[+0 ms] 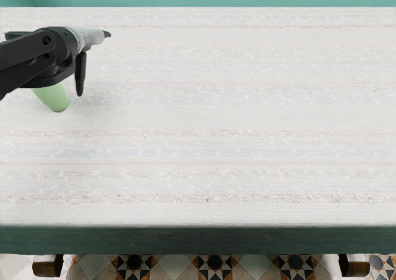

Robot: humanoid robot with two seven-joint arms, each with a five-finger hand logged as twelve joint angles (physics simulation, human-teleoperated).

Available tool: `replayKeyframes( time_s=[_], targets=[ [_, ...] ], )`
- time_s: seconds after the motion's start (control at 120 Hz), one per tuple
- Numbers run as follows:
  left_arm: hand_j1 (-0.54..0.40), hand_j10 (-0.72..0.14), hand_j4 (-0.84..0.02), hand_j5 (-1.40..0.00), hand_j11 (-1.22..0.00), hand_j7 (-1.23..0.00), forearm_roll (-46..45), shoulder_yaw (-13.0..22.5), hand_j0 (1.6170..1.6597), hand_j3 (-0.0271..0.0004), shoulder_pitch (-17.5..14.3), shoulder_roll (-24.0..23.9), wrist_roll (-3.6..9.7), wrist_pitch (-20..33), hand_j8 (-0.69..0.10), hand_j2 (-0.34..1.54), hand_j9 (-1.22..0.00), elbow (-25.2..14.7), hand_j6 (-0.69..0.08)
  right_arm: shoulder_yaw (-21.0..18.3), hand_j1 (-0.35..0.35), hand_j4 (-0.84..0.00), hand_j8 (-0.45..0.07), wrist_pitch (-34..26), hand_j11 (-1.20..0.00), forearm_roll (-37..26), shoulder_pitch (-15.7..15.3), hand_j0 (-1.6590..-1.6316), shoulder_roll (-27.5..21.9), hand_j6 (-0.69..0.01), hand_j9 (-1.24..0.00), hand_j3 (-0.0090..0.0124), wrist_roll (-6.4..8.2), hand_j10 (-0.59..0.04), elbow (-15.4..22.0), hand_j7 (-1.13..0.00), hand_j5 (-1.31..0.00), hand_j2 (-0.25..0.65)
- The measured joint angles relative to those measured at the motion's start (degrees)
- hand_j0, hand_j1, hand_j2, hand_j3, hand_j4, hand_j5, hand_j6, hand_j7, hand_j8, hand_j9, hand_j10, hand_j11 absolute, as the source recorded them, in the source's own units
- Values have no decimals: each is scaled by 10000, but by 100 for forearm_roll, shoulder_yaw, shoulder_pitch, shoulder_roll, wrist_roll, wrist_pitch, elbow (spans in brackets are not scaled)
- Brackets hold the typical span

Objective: Pick up cup and place in cup with left hand

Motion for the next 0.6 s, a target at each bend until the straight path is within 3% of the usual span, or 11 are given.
replayKeyframes(
  time_s=[0.125, 0.35, 0.458, 0.6],
  targets=[
    [3445, -90, -99, -77, -73, -75, -363, -55, 16580, 0, -26, 9, 0, -1, -103, 26, -75, -248, -106, 0, -3203, -241, -241, 0, -311, 0, 0, -16581, 0, -242, -311, 0, 3, -240, 0, -311, -311, -48],
    [3483, -49, -56, -29, -25, -27, -1456, -312, 16580, 0, 0, 371, 0, -84, -63, 18, -26, -1462, -66, -1, -3203, -241, -241, 1, -311, 0, -7, -16581, 0, -242, -311, 0, 8, -240, -2, -311, -311, -48],
    [3489, -37, -43, -19, -15, -17, -2441, -736, 16580, 0, 290, 1386, 0, -664, -49, 14, -16, -1952, -52, -2, -3203, -241, -241, 1, -311, 0, -8, -16581, 0, -242, -311, 0, 5, -240, 0, -311, -311, -48],
    [3491, -32, -37, -12, -8, -10, -3582, -1065, 16581, 0, 751, 1760, 0, -1669, -44, 12, -9, -2542, -47, -2, -3203, -241, -240, 0, -311, 0, -9, -16581, 0, -241, -311, 0, 3, -240, 1, -311, -311, -48]
  ],
)
